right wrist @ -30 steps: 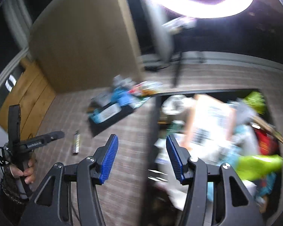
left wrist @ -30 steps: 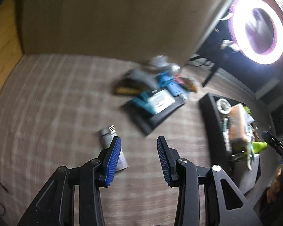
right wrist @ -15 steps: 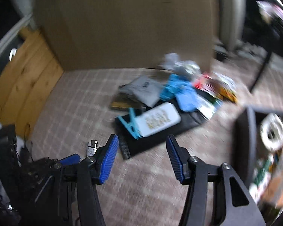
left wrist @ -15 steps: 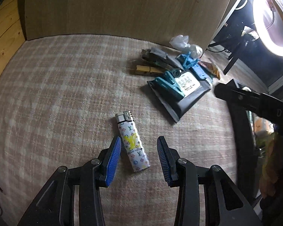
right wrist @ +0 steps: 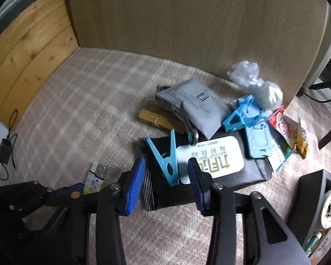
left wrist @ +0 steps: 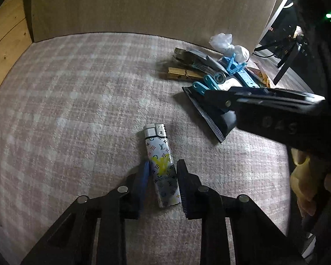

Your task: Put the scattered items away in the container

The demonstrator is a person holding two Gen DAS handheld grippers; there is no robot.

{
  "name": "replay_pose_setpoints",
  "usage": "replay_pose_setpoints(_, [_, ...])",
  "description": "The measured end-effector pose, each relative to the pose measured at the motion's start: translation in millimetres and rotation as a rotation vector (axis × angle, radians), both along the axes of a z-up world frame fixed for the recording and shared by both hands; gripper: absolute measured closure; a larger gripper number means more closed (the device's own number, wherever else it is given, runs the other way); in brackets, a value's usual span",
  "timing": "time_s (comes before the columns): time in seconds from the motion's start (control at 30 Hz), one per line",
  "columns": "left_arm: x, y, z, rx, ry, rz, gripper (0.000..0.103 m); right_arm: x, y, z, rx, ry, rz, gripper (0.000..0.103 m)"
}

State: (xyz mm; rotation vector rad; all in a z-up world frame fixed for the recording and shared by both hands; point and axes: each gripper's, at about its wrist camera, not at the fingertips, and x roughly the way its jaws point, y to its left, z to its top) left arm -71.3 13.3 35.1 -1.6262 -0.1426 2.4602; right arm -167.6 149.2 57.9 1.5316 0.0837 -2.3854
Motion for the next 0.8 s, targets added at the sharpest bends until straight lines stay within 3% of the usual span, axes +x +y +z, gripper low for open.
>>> replay_pose_setpoints(0.07, [1,0,-1,-0.005,0.003,-0.003,0.081,1,-1,0,0.016,0.015,-0.002,0.070])
replay_pose_setpoints(0.17, [3,-1,-2,-0.009,0.006,-0.004,0.081,2,-1,0,0.001,0.010,-0.004,0.086])
replay_pose_setpoints(0.47, [10,3,2,-0.015,0.025,0.007,0.083,14,8,12,-0.065,0.027,-0.038,0.086])
replay_pose_setpoints(0.53, [11,3,11,-0.018,0.042,0.006,0.084,19,10,20,-0.079,0.040,-0.046,0.086])
replay_pose_setpoints(0.57, [12,3,17,-0.021,0.053,0.004,0.093,22,13,26,-0.093,0.048,-0.052,0.086])
replay_pose_setpoints(0.8, [15,11,56,-0.025,0.128,-0.030,0.095,47,34,63,-0.168,0.104,-0.113,0.086])
